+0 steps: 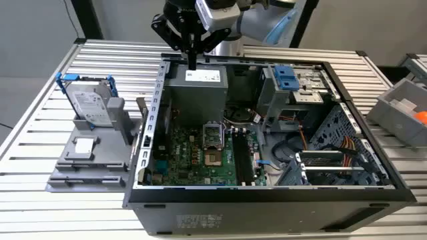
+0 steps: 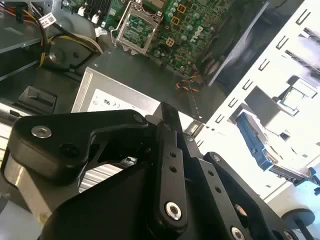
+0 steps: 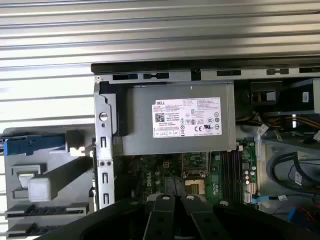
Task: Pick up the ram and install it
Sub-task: 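Reach for the ram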
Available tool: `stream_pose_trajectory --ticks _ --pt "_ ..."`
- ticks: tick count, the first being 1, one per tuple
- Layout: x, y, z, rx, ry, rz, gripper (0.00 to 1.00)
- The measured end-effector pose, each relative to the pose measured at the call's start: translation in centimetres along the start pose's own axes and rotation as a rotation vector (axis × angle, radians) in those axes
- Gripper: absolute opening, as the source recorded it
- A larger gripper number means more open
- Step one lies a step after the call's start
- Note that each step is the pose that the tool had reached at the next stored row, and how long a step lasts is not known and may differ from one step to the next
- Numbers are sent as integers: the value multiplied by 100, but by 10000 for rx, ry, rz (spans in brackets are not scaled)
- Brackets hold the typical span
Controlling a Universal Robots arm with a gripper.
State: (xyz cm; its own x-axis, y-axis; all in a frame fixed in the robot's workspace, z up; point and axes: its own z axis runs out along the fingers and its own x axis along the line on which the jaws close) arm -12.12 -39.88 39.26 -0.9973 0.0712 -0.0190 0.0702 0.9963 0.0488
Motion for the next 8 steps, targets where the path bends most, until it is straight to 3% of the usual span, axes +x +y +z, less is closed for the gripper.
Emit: stream_pose_trajectory --ticks 8 --pt "0 0 0 0 0 0 0"
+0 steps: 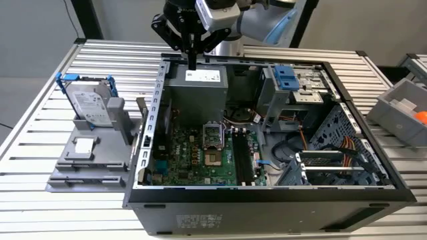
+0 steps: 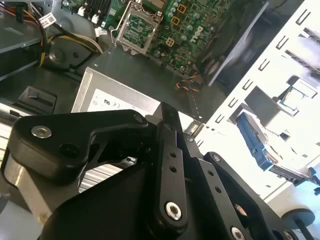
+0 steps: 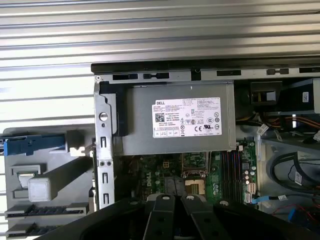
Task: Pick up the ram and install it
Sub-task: 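Reach for the ram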
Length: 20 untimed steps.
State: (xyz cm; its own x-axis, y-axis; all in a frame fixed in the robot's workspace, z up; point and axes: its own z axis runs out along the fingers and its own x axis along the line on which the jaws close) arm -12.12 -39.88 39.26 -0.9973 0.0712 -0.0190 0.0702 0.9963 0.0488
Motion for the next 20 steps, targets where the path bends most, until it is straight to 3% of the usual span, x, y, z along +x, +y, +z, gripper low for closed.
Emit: stream_pose_trajectory --ticks 20 --pt "30 -2 -1 0 1 -13 0"
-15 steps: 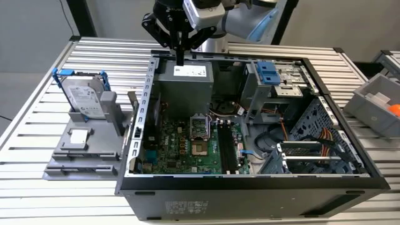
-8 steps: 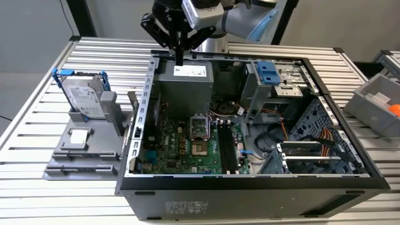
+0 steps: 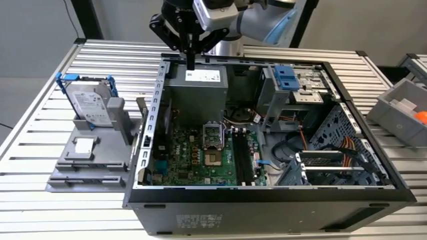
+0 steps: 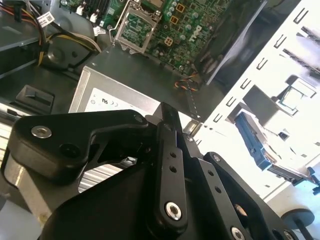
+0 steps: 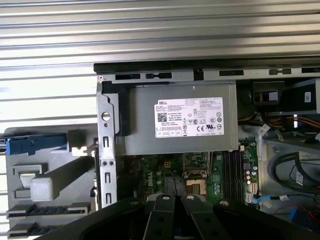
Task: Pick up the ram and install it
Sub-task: 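Reach for the ram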
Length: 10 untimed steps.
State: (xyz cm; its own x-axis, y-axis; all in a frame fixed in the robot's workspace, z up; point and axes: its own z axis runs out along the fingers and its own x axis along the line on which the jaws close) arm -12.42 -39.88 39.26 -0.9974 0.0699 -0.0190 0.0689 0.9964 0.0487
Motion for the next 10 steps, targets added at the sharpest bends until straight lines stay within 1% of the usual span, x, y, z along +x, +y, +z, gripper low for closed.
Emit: stream_pose_trajectory --ticks 10 --pt "35 -3 -1 0 0 0 0"
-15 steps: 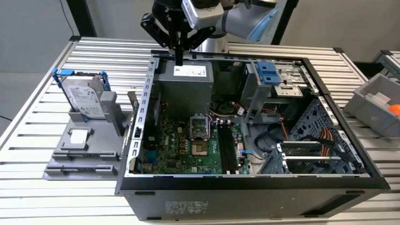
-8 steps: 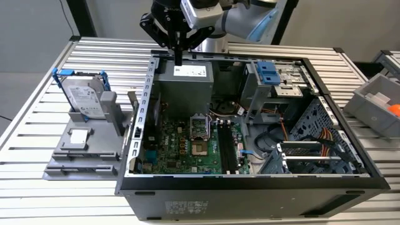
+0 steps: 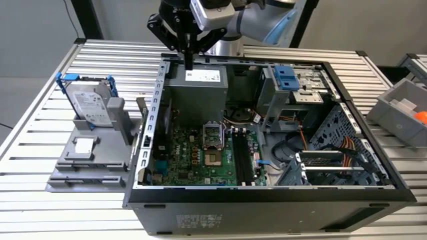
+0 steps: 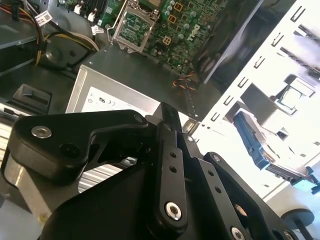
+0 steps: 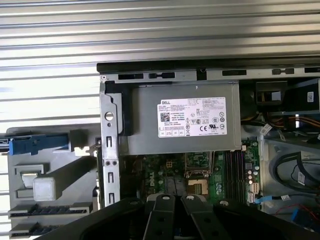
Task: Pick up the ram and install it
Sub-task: 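Reach for the ram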
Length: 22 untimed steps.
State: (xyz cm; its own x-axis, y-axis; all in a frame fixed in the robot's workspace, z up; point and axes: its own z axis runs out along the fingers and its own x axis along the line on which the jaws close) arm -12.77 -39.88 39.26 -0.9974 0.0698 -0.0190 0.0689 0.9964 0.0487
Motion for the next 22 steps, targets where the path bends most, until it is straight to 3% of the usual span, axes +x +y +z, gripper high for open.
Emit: stream_pose_trajectory --ticks 14,22 --pt "97 -7 -2 -1 0 0 0" --pt "196 -13 -4 -7 2 -20 0"
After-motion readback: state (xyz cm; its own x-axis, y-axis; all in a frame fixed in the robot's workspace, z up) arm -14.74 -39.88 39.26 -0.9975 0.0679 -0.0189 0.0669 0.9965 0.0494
